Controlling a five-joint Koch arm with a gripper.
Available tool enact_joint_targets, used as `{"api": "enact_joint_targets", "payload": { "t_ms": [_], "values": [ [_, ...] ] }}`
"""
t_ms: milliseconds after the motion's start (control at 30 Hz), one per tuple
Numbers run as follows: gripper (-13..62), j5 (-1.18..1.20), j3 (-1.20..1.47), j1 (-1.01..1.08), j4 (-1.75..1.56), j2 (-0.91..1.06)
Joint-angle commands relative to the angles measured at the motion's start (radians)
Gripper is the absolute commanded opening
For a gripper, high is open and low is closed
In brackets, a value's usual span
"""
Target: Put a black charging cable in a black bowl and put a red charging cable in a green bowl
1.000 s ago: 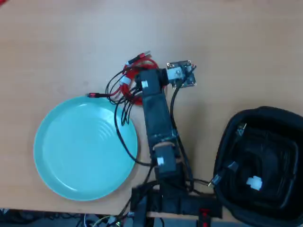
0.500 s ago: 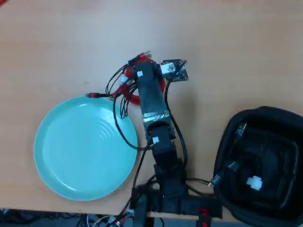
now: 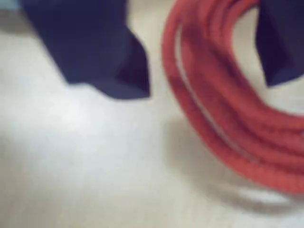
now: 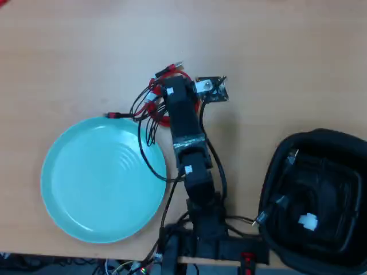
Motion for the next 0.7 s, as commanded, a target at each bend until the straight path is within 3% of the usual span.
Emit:
{"api": "enact_joint_targets", "payload": {
  "t_ms": [0,267,667],
  "values": [
    [24.3,0.005,-0.009,-0.009,0.032,0.011],
    [29.5,0.005,0.026,-0.012,0.017,0.011],
    [28.7,0.072,0.005,-0.072,0.015,0.006]
  ]
}}
